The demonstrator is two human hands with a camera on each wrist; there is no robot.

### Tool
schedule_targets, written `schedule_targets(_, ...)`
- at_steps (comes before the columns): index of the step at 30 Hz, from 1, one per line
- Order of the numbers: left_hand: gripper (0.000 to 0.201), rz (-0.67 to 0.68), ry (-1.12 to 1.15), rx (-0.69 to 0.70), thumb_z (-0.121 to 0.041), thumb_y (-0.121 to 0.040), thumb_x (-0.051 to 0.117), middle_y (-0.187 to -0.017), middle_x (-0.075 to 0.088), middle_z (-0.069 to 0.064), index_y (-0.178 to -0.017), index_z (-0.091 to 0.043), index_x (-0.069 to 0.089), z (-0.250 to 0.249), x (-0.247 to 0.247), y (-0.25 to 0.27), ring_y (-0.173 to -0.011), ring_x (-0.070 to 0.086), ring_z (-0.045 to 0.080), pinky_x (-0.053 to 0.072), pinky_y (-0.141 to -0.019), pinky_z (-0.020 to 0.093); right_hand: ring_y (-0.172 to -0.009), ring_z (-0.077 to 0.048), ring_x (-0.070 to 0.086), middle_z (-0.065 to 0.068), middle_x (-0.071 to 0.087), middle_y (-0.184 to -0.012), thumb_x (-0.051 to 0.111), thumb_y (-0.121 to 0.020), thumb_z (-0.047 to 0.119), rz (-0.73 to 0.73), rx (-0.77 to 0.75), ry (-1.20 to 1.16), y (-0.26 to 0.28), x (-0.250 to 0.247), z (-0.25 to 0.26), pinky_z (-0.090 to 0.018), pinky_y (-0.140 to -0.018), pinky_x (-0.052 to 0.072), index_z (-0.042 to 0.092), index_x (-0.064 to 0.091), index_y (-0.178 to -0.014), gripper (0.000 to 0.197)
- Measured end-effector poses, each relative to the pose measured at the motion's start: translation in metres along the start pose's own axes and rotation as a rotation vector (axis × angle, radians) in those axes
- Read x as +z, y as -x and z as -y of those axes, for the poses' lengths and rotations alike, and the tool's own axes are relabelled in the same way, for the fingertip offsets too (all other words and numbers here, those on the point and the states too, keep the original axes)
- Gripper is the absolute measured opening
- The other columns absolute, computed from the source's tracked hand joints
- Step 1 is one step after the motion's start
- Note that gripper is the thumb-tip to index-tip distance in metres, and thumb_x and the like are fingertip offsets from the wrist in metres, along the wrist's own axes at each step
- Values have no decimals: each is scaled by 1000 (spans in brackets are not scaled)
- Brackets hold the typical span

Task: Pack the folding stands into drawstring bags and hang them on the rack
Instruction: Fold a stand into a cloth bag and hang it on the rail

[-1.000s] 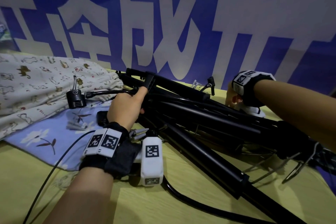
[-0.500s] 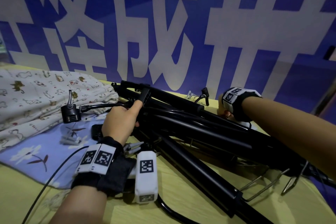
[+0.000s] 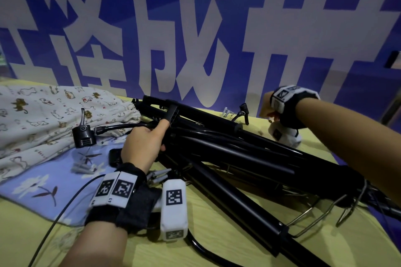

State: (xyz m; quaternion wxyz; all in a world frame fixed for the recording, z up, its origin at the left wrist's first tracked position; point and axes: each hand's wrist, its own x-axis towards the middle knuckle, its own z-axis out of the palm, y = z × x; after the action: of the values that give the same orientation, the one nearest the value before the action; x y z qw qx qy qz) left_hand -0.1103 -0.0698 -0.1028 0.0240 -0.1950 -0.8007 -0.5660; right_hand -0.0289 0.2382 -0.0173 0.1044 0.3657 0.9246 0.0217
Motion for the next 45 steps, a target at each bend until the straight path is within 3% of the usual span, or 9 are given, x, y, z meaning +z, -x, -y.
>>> schedule_targets(9,61,-12,-2,-32,-47,-88,51,-35,51,-1,-45,-5,57,-3,-1,2,-53,53,29,43,-64,38,-89,-25,67,-9,71,-94,65,-83,31,-68,47,-569,50,-58,3,-41,-93,50,11,62,-79,20)
schedule_targets(13,59,0,0,-48,-49,-88,51,-42,54,1,-48,-5,58,-6,-2,4,-56,54,29,44,-67,38,-50,-15,62,-10,64,-76,58,-89,15,-38,0,-960,91,-60,21,-22,-53,55,5,53,-74,19)
schedule_targets(16,55,-7,24,-50,-51,-84,53,-50,56,5,-49,-8,52,-8,-3,5,-59,54,31,43,-64,38,-51,-14,53,-8,59,-70,53,-90,11,-27,-52,-1106,118,-49,35,-17,-42,47,6,50,-71,20)
schedule_targets(23,44,-133,95,-17,-42,-72,67,-60,53,8,-64,-3,50,-8,-5,3,-60,51,28,32,-52,29,-51,-16,49,-8,48,-64,43,-92,3,16,-160,-1240,166,-18,64,-22,-44,47,7,47,-73,20)
schedule_targets(27,45,-197,185,13,-27,-77,72,-96,59,8,-97,-1,42,-15,-7,8,-82,55,24,38,-70,28,-53,-15,52,-9,57,-71,42,-93,-5,48,-203,-1279,178,-1,74,-19,-43,50,12,47,-79,23)
schedule_targets(32,35,-266,233,150,0,-90,51,-113,47,7,-119,2,31,-25,-12,16,-90,51,20,36,-70,18,-49,-12,58,-8,60,-71,41,-94,-6,17,-206,-1378,183,11,86,-19,-45,51,5,49,-103,16)
schedule_targets(38,49,-356,447,141,-5,-95,41,-139,39,8,-141,-6,27,-31,-19,8,-114,46,20,31,-80,12,-54,-14,51,-9,56,-69,40,-95,-5,-3,-198,-1356,182,20,91,-15,-42,48,4,55,-82,22)
schedule_targets(42,51,-304,333,318,-5,-95,41,-139,36,3,-144,-10,29,-40,-22,19,-95,49,-3,37,-83,9,-52,-12,48,-9,56,-69,42,-94,-5,4,-204,-1387,180,28,89,-13,-40,45,3,57,-80,22)
schedule_targets(45,61,-253,69,495,-8,-95,44,-137,35,2,-149,-23,21,-44,-21,24,-80,50,3,42,-82,22,-53,-11,46,-9,56,-68,43,-94,-3,19,-208,-1430,180,32,87,-12,-41,44,2,57,-81,20)
